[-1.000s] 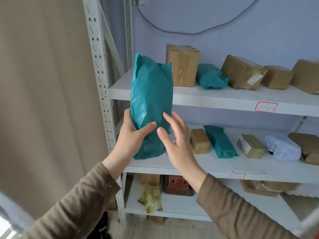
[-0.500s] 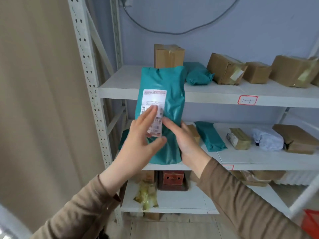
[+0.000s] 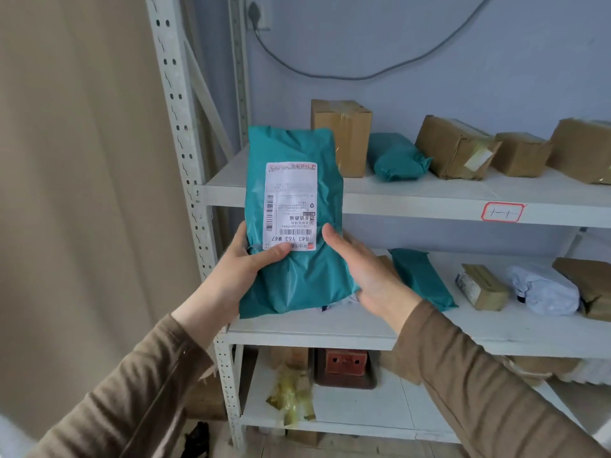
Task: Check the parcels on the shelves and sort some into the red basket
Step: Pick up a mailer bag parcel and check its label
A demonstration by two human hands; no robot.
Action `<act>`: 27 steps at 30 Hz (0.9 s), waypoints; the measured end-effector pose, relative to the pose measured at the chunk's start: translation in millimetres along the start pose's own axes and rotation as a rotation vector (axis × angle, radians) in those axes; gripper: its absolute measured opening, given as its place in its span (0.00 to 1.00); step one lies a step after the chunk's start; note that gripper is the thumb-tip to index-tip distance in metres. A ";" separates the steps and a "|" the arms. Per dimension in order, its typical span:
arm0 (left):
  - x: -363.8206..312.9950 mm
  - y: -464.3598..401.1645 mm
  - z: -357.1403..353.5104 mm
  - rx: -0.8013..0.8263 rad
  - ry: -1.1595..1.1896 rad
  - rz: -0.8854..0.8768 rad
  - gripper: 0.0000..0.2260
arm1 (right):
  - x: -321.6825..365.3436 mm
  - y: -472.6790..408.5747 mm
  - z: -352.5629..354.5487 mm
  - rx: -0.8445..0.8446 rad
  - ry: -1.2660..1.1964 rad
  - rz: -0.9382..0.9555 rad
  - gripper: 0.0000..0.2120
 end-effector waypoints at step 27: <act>-66.1 -338.8 100.6 -0.180 -0.353 0.065 0.34 | 50.1 -333.5 -39.3 -0.305 -0.012 -0.022 0.18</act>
Point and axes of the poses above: each hand's wrist, its own y-axis away from the middle knuckle, its own z-axis out of the back of the hand, x = y × z, the point moved 2 cm from there along -y, towards the middle knuckle, and after that the axes turned 1 degree about -x, right-handed, at the moved point
